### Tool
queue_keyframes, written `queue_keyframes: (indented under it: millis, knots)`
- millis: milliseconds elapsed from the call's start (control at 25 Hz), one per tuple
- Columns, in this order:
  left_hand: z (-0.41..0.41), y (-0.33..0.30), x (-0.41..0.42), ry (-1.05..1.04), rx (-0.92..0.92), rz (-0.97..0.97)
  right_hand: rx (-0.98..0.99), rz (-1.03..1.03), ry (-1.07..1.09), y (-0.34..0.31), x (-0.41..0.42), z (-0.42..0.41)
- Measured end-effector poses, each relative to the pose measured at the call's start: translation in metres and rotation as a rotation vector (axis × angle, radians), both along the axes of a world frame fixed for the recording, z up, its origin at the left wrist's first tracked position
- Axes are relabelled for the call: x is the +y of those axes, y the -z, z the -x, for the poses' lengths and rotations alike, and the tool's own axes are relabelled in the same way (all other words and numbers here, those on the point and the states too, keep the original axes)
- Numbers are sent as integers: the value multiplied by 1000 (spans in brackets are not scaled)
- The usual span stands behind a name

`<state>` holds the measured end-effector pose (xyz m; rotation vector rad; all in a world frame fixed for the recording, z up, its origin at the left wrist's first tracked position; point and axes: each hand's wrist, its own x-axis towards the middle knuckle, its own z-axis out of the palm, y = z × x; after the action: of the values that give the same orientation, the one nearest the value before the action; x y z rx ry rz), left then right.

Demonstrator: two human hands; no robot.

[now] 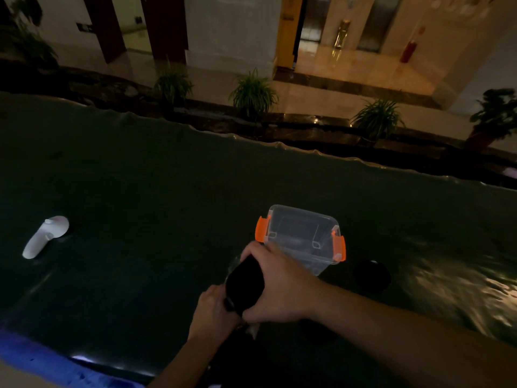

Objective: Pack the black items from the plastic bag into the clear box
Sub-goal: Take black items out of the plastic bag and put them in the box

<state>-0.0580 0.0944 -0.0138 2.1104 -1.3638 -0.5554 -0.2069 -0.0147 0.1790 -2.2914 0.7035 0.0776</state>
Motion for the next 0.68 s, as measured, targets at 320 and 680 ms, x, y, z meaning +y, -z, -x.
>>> queue_keyframes:
  millis: [320,680]
  knots:
    - [0,-26,10,99,92,-164,-325,-59,453,-23,-84,39]
    - [-10,-111,-88,35,742,157,-380,-116,571,24,-134,37]
